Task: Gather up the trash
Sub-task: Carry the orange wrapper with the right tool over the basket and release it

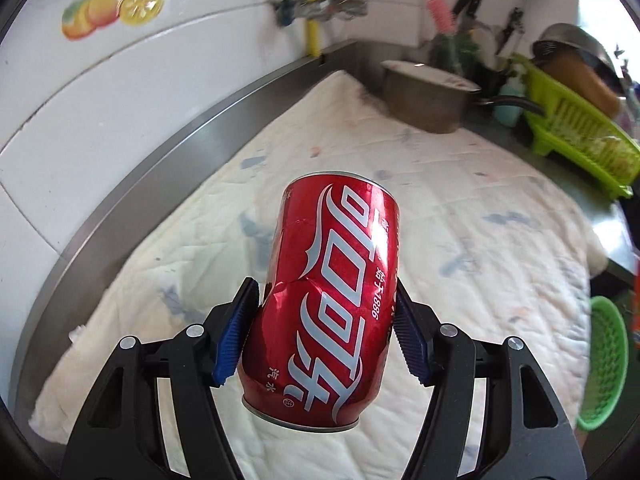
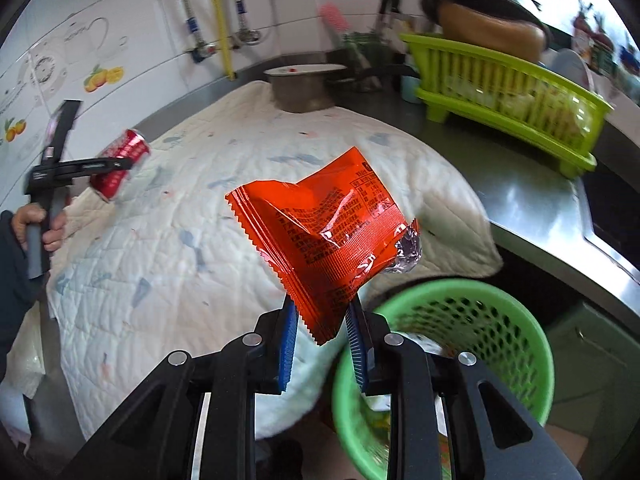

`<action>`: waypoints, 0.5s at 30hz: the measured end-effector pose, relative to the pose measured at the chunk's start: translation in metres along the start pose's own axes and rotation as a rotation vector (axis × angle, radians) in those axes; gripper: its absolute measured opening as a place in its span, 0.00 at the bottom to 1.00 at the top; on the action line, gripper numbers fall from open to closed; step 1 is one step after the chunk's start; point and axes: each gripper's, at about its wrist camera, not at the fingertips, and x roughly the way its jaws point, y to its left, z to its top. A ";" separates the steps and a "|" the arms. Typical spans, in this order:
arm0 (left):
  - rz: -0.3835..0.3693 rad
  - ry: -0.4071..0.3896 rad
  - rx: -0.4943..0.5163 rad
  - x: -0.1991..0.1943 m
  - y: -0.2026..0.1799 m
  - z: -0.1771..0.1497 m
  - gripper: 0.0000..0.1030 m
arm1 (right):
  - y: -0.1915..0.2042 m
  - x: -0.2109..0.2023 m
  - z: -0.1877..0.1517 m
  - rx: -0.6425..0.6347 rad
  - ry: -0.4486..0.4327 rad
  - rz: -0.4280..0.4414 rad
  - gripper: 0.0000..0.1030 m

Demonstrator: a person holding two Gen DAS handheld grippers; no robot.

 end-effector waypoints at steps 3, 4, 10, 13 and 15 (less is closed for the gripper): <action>-0.056 -0.031 0.025 -0.021 -0.034 -0.009 0.62 | -0.028 -0.005 -0.019 0.047 0.031 -0.041 0.23; -0.077 -0.039 0.033 -0.029 -0.046 -0.012 0.62 | -0.037 -0.006 -0.026 0.061 0.039 -0.057 0.23; -0.204 -0.060 0.088 -0.058 -0.122 -0.029 0.62 | -0.077 -0.008 -0.064 0.145 0.115 -0.111 0.25; -0.267 -0.049 0.136 -0.068 -0.161 -0.042 0.62 | -0.096 -0.007 -0.086 0.195 0.144 -0.134 0.27; -0.305 -0.036 0.168 -0.069 -0.189 -0.051 0.62 | -0.106 -0.006 -0.098 0.225 0.160 -0.149 0.28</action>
